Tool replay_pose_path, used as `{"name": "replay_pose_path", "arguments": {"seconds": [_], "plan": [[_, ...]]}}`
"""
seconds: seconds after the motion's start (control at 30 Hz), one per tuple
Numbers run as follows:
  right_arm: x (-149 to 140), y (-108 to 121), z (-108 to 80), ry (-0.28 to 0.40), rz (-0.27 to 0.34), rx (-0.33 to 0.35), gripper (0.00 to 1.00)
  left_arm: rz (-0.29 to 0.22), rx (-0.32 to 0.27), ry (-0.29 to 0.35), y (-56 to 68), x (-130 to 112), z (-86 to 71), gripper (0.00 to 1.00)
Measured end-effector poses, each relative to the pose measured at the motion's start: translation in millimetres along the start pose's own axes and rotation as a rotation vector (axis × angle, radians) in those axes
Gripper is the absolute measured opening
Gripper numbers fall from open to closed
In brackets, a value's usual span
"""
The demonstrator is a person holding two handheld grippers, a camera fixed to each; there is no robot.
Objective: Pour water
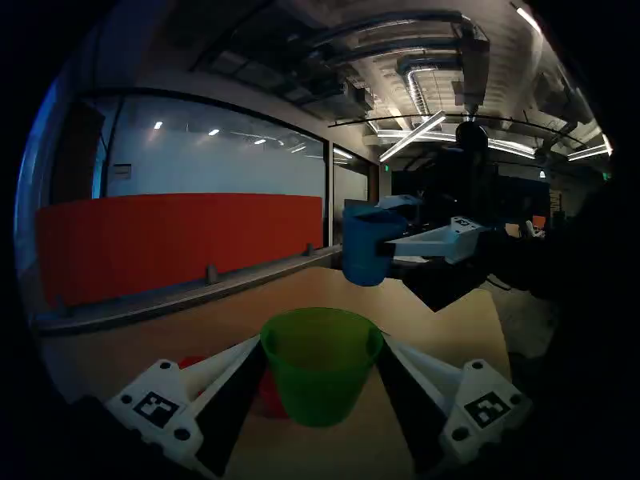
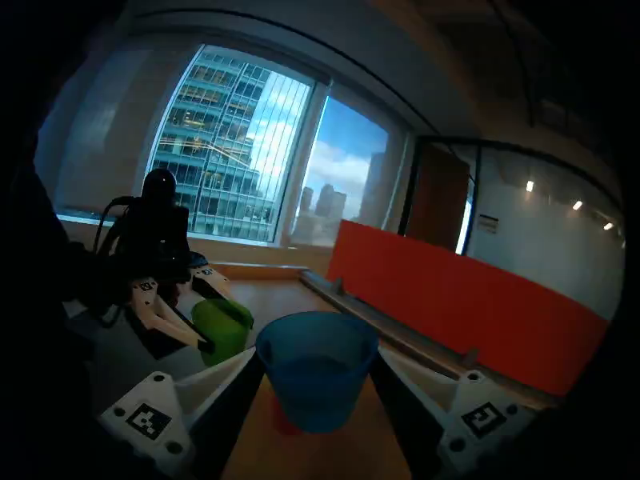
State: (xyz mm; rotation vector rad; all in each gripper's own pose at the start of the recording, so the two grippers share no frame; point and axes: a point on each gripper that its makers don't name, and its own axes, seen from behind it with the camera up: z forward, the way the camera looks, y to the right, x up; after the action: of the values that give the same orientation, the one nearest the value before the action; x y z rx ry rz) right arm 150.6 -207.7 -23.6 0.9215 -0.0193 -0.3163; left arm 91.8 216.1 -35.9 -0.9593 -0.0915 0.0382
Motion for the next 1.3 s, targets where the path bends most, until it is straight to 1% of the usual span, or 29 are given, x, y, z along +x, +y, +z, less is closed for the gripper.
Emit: {"name": "replay_pose_path", "arguments": {"seconds": [0.1, 0.47, 0.8, 1.1, 1.3], "plan": [[6.9, 2.4, 2.6, -0.002, -0.032, 0.000, 0.90, -0.002, 0.004, 0.001, -0.8, 0.3, 0.0, 0.88], [34.1, 12.5, 12.5, 0.005, -0.153, -0.004, 0.90, -0.013, 0.000, 0.011, 2.8, 3.7, -2.1, 0.88], [52.6, 13.0, 25.5, 0.007, -0.266, 0.007, 0.90, -0.015, -0.005, 0.015, 6.1, 5.3, -0.8, 0.88], [69.0, 19.6, 38.1, 0.016, -0.368, -0.004, 0.90, -0.013, -0.010, 0.014, 9.8, 7.0, -1.9, 0.88], [79.1, 19.1, 46.0, 0.024, -0.436, -0.004, 0.90, -0.015, -0.010, 0.014, 10.2, 6.0, -1.2, 0.88]]}}
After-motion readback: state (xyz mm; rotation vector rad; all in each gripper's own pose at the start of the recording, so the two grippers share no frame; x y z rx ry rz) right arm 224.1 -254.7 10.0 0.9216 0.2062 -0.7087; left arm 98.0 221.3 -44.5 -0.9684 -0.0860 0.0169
